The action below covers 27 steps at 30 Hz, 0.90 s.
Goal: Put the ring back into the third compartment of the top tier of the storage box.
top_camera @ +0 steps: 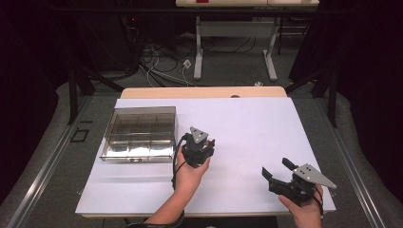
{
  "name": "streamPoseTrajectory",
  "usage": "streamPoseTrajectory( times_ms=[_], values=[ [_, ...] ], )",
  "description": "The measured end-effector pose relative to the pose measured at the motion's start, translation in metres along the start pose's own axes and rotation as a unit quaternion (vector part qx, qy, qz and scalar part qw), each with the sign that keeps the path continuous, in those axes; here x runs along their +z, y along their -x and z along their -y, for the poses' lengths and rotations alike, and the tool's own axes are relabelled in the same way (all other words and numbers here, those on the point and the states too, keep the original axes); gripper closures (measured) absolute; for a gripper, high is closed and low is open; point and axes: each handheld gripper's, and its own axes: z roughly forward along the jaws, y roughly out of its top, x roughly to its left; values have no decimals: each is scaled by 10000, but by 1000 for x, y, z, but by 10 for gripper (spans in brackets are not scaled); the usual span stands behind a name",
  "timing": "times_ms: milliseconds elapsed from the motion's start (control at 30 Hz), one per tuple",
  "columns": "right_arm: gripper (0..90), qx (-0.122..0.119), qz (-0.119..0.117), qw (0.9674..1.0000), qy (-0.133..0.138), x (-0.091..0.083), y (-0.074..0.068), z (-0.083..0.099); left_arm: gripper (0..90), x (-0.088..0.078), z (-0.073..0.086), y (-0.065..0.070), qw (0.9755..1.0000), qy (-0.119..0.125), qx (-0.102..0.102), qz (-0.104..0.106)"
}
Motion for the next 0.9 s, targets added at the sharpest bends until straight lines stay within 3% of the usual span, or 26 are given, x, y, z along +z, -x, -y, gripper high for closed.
streamPoseTrajectory(
  times_ms=[400,900],
  values=[
    [157,-12,9,10000,-15,0,0,0,668,-14,-12,-2,9999,139,2,58],
    [157,-2,19,10000,-31,0,0,0,668,-31,-21,-22,9995,217,-217,89]
  ],
)
